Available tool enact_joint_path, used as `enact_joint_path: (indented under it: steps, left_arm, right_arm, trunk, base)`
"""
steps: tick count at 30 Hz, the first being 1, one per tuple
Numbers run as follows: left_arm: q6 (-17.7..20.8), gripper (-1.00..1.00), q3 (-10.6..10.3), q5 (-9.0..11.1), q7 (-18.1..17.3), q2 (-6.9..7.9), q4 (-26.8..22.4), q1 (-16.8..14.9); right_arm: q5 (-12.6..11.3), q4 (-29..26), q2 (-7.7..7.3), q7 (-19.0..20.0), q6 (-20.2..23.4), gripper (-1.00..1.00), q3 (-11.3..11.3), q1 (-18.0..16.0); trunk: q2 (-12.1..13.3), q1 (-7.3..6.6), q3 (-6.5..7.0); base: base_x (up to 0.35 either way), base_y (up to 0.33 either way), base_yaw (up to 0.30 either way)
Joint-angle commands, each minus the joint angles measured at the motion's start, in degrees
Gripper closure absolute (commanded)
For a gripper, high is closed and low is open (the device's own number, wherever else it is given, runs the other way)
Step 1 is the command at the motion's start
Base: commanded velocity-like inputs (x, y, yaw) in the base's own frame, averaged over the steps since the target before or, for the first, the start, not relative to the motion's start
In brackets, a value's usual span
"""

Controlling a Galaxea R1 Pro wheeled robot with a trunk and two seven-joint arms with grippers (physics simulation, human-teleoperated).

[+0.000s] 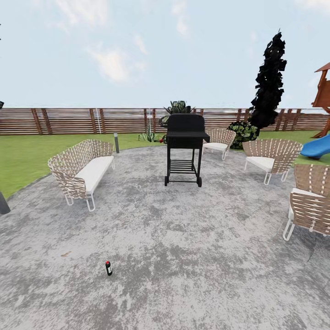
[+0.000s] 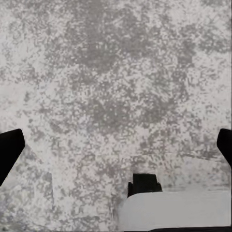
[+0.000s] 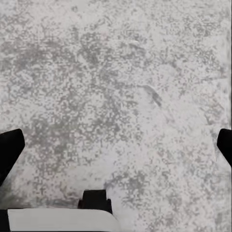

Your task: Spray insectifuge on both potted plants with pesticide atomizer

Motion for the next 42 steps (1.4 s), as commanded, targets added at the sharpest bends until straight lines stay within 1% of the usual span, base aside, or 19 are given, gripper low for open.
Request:
enact_joint_path:
  steps: [1,2,4,6,8,9,12,16,22,27,30,33,42]
  left_arm:
    - [-0.27,-1.00,0.03,0.04,0.08,0.31,-0.93,-1.15]
    - [-0.32,-1.00,0.07,0.11,0.11,0.50,-1.81,-2.18]
    - [-0.45,-1.00,0.14,0.08,0.15,0.75,-3.68,-4.80]
    - [-1.09,-1.00,0.16,0.15,0.16,0.83,-4.39,-5.92]
    - [-5.89,-1.00,0.98,0.11,0.17,0.87,-5.11,-7.68]
    - [-7.46,-1.00,1.32,0.09,0.17,0.86,-5.24,-7.98]
    - [-9.88,-1.00,1.76,0.01,0.14,0.76,-5.45,-8.89]
    - [-10.49,-1.00,1.84,-0.04,0.04,0.63,-5.28,-9.16]
    - [-10.58,-1.00,1.97,0.25,-0.47,0.26,-4.18,-8.96]
    - [-10.52,-1.00,2.07,0.35,-0.74,0.31,-3.01,-8.86]
    - [-10.69,-1.00,1.97,-0.02,-0.78,0.28,-2.75,-8.71]
    - [-10.79,-1.00,1.99,0.25,-0.75,0.41,-2.70,-8.65]
    - [-10.70,-1.00,1.92,0.22,-0.71,0.41,-2.66,-8.72]
  right_arm:
    - [-0.01,-1.89,-0.01,-0.03,-0.96,-1.00,-0.09,-0.13]
    - [-0.01,-3.44,-0.03,-0.03,-1.90,-1.00,-0.09,-0.22]
    - [-0.06,-6.21,-0.05,-0.03,-5.68,-1.00,-0.09,-1.04]
    - [-0.12,-6.74,-0.05,-0.03,-7.31,-1.00,-0.09,-2.00]
    - [-0.20,-7.08,0.01,-0.02,-8.70,-1.00,-0.09,-4.35]
    - [-0.23,-7.10,0.04,-0.03,-8.88,-1.00,-0.06,-5.13]
    - [-0.24,-6.92,0.10,0.02,-9.12,-1.00,-0.02,-7.13]
    - [-0.05,-6.56,0.12,0.04,-9.18,-1.00,0.10,-7.82]
    - [0.10,-2.87,0.17,0.13,-9.34,-1.00,0.43,-8.06]
    - [0.16,-2.35,0.21,0.33,-9.37,-1.00,0.54,-8.07]
    - [0.18,-2.23,0.29,0.41,-9.37,-1.00,0.72,-8.07]
    - [0.19,-2.19,0.37,0.34,-9.37,-1.00,0.78,-8.07]
    - [0.17,-2.18,0.46,0.23,-9.37,-1.00,0.79,-8.07]
  trunk:
    - [-0.03,0.00,-0.08]
    - [-0.03,0.00,-0.08]
    - [-0.03,0.00,-0.08]
    - [-0.03,0.00,-0.08]
    - [-0.03,0.00,-0.08]
    - [-0.03,0.00,-0.08]
    - [-0.03,0.00,-0.08]
    - [-0.03,0.00,-0.08]
    - [-0.03,0.00,-0.08]
    - [-0.03,0.00,-0.08]
    - [-0.03,0.00,-0.08]
    - [-0.03,0.00,-0.08]
    - [-0.03,0.00,-0.08]
  base:
    - [0.000,0.000,0.000]
    - [0.000,0.000,0.000]
    - [0.000,0.000,0.000]
    - [0.000,0.000,0.000]
    - [0.000,0.000,0.000]
    - [0.000,0.000,0.000]
    - [0.000,0.000,0.000]
    - [0.000,0.000,0.000]
    - [0.000,0.000,0.000]
    - [0.000,0.000,0.000]
    - [0.000,0.000,0.000]
    - [0.015,0.013,0.000]
    - [0.212,0.194,0.000]
